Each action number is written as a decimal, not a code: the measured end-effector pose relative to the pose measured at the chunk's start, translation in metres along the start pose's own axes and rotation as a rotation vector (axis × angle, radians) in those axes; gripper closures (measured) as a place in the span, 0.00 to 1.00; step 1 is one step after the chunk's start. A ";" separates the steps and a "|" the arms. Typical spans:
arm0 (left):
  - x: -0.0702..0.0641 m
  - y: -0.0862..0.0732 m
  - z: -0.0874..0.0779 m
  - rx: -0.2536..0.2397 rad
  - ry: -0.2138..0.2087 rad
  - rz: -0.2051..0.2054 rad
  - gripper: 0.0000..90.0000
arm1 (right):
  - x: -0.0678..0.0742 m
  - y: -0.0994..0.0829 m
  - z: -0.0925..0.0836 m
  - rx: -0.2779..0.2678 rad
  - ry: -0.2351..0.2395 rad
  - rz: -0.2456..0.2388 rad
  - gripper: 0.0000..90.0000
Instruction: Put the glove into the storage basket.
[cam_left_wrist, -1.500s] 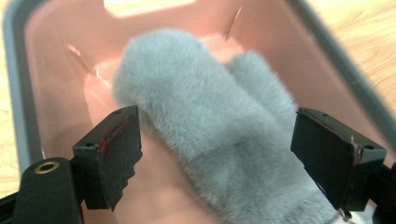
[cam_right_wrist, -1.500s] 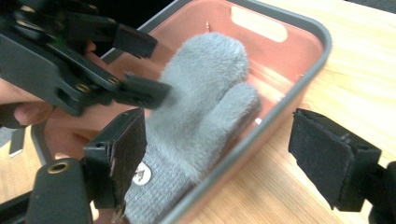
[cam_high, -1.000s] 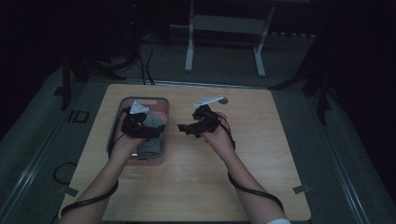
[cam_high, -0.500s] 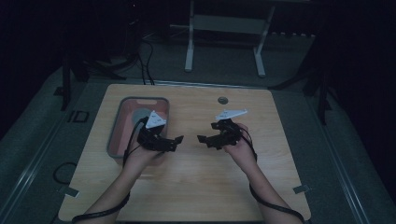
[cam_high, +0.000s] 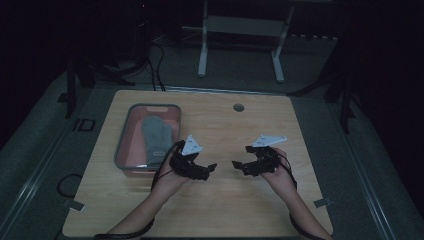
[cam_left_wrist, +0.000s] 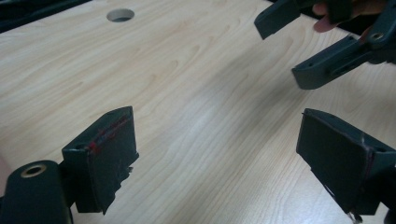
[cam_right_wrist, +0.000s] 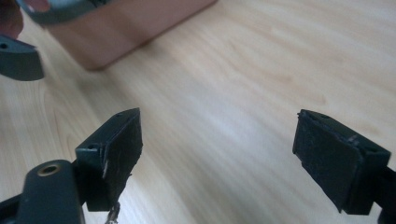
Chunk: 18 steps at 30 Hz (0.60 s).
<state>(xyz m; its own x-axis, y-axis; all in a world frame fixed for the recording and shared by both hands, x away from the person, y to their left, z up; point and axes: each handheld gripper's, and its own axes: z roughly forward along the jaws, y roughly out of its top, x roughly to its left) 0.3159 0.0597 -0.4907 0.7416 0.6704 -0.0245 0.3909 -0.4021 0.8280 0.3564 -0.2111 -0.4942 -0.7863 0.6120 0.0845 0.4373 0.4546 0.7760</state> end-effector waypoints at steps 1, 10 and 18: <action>-0.002 -0.002 0.003 0.004 -0.009 0.005 0.14 | -0.001 -0.004 -0.001 0.005 -0.002 0.001 0.17; -0.015 -0.020 0.023 -0.008 -0.069 0.016 0.14 | -0.007 -0.035 -0.005 0.003 0.008 0.015 0.18; -0.019 -0.037 0.031 -0.002 -0.077 0.015 0.14 | -0.015 -0.063 -0.013 -0.016 0.008 0.053 0.18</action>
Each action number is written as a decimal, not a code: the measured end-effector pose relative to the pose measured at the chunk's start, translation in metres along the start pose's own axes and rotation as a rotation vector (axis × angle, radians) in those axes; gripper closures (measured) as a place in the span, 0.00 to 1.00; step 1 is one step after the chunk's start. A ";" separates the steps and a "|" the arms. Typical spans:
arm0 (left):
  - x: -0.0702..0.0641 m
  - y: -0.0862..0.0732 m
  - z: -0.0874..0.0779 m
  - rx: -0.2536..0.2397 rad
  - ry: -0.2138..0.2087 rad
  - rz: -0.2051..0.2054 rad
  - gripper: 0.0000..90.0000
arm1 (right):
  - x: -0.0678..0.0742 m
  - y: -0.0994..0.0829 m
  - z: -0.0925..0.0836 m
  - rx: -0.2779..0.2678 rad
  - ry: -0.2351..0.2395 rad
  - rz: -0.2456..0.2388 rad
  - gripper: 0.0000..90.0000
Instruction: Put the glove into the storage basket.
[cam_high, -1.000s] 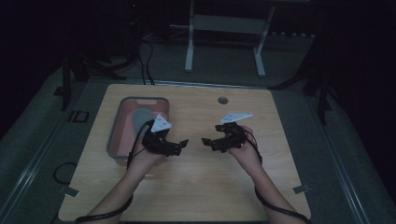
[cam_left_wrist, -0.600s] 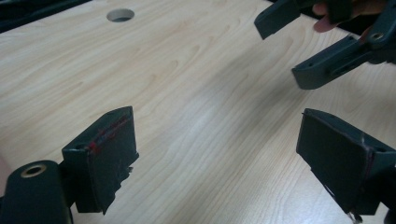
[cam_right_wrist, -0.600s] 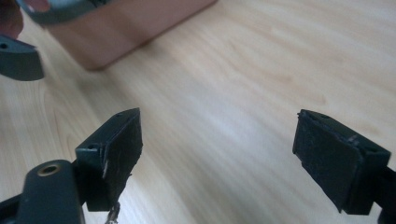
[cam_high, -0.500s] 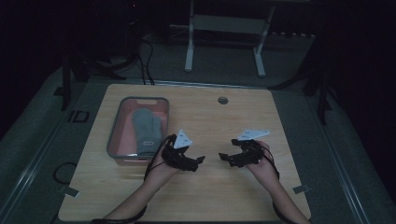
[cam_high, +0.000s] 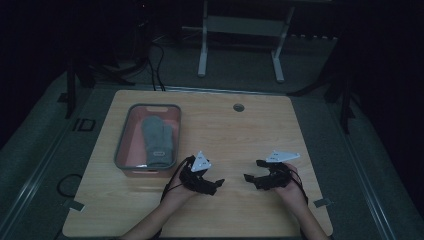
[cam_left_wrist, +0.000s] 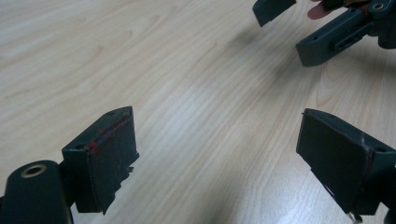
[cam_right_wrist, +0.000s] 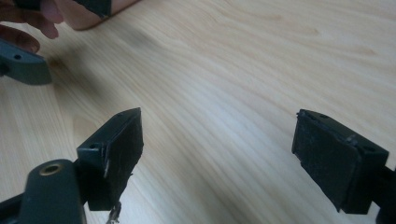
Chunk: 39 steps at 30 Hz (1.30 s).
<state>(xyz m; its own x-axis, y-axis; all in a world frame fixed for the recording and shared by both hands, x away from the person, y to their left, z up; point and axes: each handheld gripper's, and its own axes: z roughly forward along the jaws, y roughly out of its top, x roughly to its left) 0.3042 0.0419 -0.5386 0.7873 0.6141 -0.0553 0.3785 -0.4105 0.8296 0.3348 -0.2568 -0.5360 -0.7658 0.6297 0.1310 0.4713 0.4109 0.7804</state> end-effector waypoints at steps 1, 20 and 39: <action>-0.001 -0.002 0.000 -0.006 0.000 -0.005 0.14 | -0.001 -0.004 -0.002 -0.003 -0.001 -0.001 0.18; -0.017 -0.018 0.003 -0.046 -0.029 0.025 0.14 | -0.021 -0.058 -0.046 -0.044 -0.105 0.032 0.17; -0.020 -0.031 -0.003 -0.088 -0.044 0.028 0.14 | -0.038 -0.070 -0.065 -0.071 -0.159 0.061 0.17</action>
